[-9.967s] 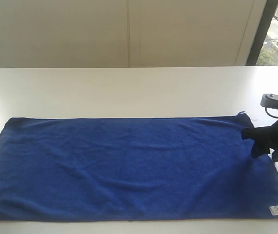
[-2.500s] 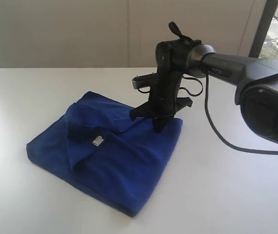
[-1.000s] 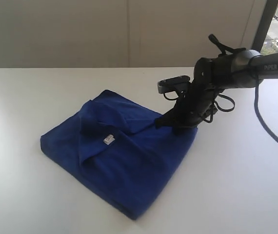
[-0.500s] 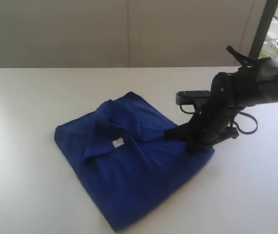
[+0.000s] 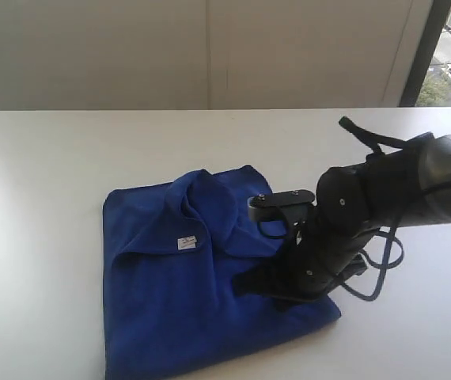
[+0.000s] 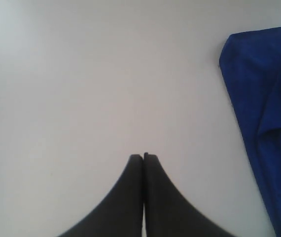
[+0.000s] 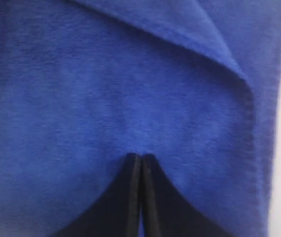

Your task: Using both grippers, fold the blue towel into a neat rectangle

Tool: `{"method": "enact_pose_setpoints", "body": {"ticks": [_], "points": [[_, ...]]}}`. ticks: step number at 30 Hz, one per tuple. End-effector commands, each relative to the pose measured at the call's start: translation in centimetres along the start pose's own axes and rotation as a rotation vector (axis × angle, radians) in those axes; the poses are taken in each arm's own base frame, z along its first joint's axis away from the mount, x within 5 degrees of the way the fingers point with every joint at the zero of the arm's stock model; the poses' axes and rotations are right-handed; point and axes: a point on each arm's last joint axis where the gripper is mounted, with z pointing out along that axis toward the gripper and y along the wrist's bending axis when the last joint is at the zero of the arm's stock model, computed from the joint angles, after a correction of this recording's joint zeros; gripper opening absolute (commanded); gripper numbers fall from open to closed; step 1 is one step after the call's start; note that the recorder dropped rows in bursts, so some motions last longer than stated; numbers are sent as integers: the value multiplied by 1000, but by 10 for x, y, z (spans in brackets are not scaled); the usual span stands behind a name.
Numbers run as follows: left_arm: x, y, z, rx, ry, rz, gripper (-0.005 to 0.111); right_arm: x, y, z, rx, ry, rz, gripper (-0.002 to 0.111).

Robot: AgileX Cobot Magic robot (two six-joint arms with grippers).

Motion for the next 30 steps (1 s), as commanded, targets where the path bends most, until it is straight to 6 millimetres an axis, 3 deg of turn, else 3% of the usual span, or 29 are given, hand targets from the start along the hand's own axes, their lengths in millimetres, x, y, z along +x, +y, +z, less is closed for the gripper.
{"method": "enact_pose_setpoints", "body": {"ticks": [1, 6, 9, 14, 21, 30], "points": [[1, -1, -2, 9, 1, -3, 0, 4, 26, -1, -52, -53, -21, 0], [1, -1, -2, 9, 1, -3, 0, 2, 37, -3, -73, -96, -41, 0], [1, -1, -2, 9, 1, -3, 0, -11, 34, -17, -84, -157, -32, 0], [1, -1, -2, 9, 1, -3, 0, -27, 13, -32, -16, -201, -97, 0], [1, -1, -2, 9, 1, -3, 0, -28, -25, -16, 99, -112, -120, 0], [1, -1, -2, 9, 1, -3, 0, -20, -33, 11, 119, -4, -90, 0]]}}
